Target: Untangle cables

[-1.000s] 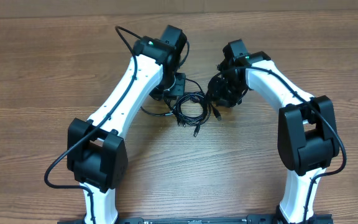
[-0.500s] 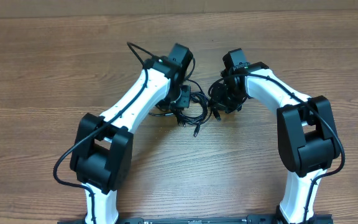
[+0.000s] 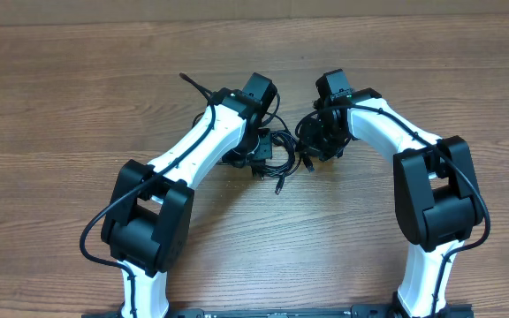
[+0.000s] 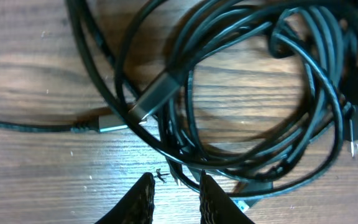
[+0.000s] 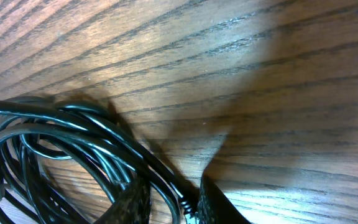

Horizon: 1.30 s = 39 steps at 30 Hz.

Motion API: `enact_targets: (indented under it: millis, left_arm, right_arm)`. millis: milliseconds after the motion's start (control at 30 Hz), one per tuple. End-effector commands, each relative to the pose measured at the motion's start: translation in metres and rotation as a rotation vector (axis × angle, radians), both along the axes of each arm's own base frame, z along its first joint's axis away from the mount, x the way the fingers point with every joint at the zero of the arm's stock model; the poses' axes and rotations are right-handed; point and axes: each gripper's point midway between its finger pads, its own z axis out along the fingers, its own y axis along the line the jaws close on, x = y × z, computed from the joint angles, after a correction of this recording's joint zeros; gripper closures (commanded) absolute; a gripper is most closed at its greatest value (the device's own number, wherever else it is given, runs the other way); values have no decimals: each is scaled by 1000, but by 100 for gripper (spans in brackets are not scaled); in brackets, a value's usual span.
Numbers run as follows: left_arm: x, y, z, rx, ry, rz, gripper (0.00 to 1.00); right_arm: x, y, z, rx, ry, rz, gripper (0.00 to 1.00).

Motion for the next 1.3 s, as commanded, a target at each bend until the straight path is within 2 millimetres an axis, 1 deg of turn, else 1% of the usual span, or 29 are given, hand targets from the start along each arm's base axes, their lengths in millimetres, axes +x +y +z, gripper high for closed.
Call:
enact_targets:
  millis: [0, 200, 267, 500, 667, 733, 867, 967, 1067, 1100, 1167, 1267]
  left_arm:
    - [-11, 7, -11, 31, 46, 191, 76]
    - [-4, 7, -13, 27, 17, 265, 74]
    - [0, 5, -12, 18, 5, 265, 71]
    - [5, 1, -12, -3, -11, 302, 70]
    - [1, 4, -18, 10, 4, 307, 71]
    - [-2, 6, -21, 16, 11, 316, 76]
    - [-2, 6, -26, 11, 7, 316, 77]
    - [-1, 5, -26, 5, 2, 316, 77]
    - [2, 3, -25, -5, -9, 316, 80]
    - [3, 3, -25, -7, -12, 317, 80]
    - [4, 2, -25, -10, -16, 316, 70]
    - [5, 2, -25, -12, -19, 316, 70]
  right_arm:
    - [-5, -3, -4, -31, 3, -1, 75]
    - [-5, -3, -4, -30, 2, -1, 75]
    - [-5, -3, -4, -30, 2, 0, 75]
    - [-5, -3, -4, -30, 0, 3, 75]
    - [-5, -3, -4, -31, 1, 3, 75]
    - [-5, -3, -4, -30, 0, 3, 75]
    - [-5, -3, -3, -30, 0, 3, 75]
    - [-5, -3, -3, -30, 0, 3, 75]
    - [-5, -3, -4, -30, 0, 3, 75]
    - [-5, -3, -4, -30, 0, 3, 75]
    - [-5, -3, -4, -30, 0, 3, 75]
    - [-5, -3, -4, -30, 0, 3, 75]
